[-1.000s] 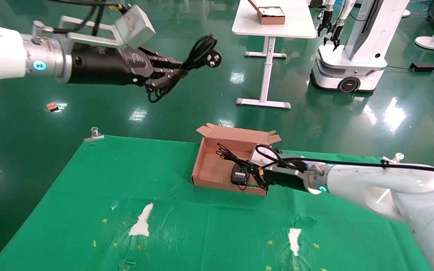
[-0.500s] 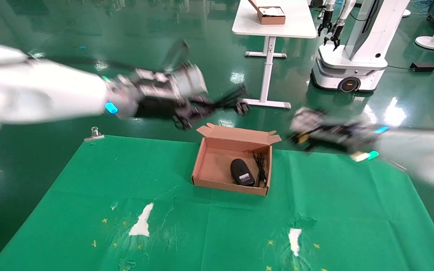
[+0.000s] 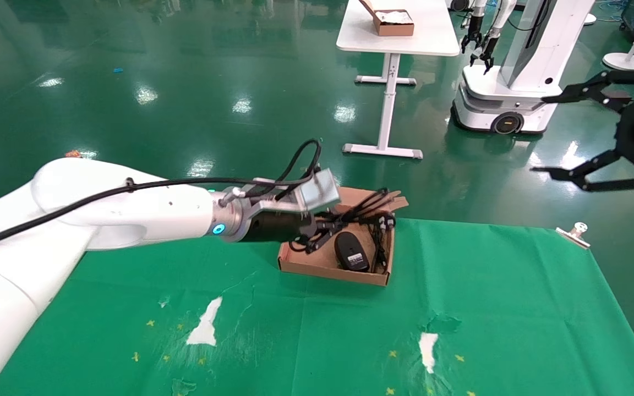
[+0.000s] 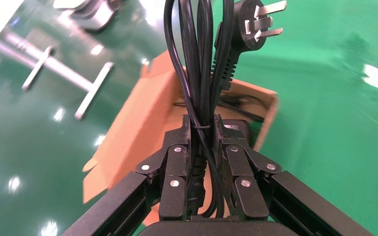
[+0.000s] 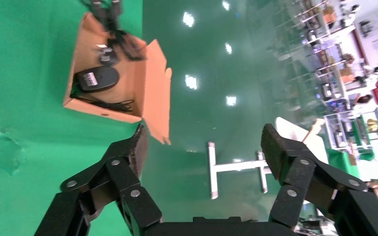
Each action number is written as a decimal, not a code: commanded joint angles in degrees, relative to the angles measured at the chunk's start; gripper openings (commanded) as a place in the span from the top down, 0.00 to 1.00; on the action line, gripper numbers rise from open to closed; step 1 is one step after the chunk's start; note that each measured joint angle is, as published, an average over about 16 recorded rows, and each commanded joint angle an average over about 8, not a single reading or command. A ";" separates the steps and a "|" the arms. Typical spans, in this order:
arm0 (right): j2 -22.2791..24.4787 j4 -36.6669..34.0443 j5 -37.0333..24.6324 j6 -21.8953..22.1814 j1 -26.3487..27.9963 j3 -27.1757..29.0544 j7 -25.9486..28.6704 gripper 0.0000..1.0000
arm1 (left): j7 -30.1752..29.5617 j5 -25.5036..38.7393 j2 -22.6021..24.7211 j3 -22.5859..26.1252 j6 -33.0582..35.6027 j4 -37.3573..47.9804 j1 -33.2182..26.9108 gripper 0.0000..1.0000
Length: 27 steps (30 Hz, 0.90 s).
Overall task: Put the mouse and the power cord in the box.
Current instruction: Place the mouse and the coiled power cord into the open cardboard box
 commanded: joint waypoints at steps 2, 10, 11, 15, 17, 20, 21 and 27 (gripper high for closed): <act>1.08 0.18 -0.62 -1.20 1.35 -0.38 0.65 0.00 | -5.24 -0.07 0.04 2.83 -3.42 -0.77 0.18 0.79; 1.96 0.35 -0.85 -4.48 2.05 -0.54 0.61 0.00 | -10.44 -0.29 0.11 6.04 -8.64 -2.05 -0.03 0.00; 1.87 0.33 -0.85 -4.12 1.98 -0.53 0.62 0.00 | -10.27 -0.29 0.11 5.98 -8.57 -2.02 -0.06 0.00; 1.56 0.27 -0.83 -2.99 1.75 -0.49 0.63 0.00 | -9.72 -0.26 0.09 5.58 -7.85 -1.84 -0.08 0.00; 1.45 0.25 -0.80 -2.57 1.67 -0.48 0.64 0.00 | -9.50 -0.25 0.08 5.38 -7.55 -1.75 -0.09 0.00; 1.26 0.21 -0.74 -1.89 1.53 -0.46 0.65 0.00 | -9.21 -0.23 0.05 5.09 -7.05 -1.62 -0.09 0.00; 1.23 0.20 -0.73 -1.76 1.50 -0.45 0.65 0.00 | -9.14 -0.27 -0.01 4.97 -6.90 -1.66 -0.04 0.00; 1.45 2.14 0.58 -1.57 -0.31 0.10 2.33 0.00 | -9.10 -2.07 -1.91 3.04 -4.82 -3.69 1.68 0.00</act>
